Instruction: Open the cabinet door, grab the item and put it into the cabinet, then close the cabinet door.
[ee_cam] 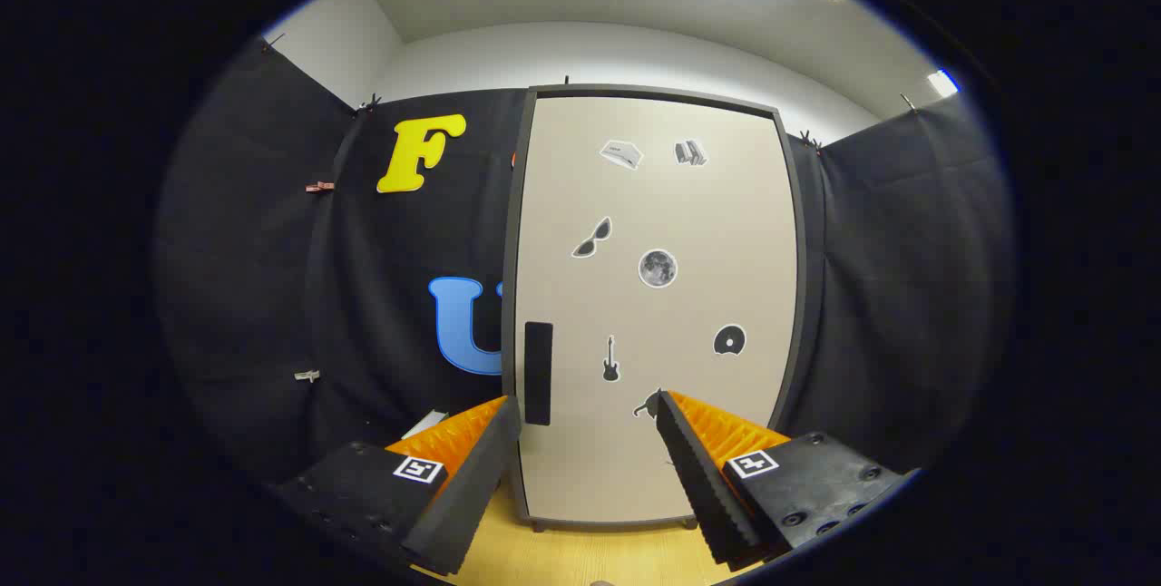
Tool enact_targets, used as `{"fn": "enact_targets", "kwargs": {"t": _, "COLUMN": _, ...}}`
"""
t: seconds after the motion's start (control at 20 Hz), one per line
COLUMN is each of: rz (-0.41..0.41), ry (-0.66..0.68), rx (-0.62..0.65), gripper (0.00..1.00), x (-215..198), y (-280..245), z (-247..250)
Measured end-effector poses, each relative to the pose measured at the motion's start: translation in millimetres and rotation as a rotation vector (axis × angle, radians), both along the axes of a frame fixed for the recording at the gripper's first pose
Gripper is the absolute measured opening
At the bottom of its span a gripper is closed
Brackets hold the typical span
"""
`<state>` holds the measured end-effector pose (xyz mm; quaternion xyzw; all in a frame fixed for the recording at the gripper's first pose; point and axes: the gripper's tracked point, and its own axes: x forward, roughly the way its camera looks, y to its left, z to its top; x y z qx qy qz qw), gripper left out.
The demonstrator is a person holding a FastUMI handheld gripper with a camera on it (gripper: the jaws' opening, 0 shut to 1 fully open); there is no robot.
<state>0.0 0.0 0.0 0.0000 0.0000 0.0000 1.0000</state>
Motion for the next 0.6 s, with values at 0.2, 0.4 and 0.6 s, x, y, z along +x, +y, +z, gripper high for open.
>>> {"fn": "enact_targets", "kwargs": {"t": 0.2, "rz": 0.002, "ry": 0.006, "rx": 0.002, "gripper": 0.97, "x": 2.6, "y": 0.4, "z": -1.4}}
{"fn": "enact_targets", "kwargs": {"t": 0.4, "rz": 0.026, "ry": 0.012, "rx": 0.015, "gripper": 0.97, "x": 2.2, "y": 4.6, "z": -2.2}}
{"fn": "enact_targets", "kwargs": {"t": 0.6, "rz": 0.022, "ry": 0.007, "rx": 0.009, "gripper": 0.97, "x": 2.4, "y": 4.2, "z": -0.8}}
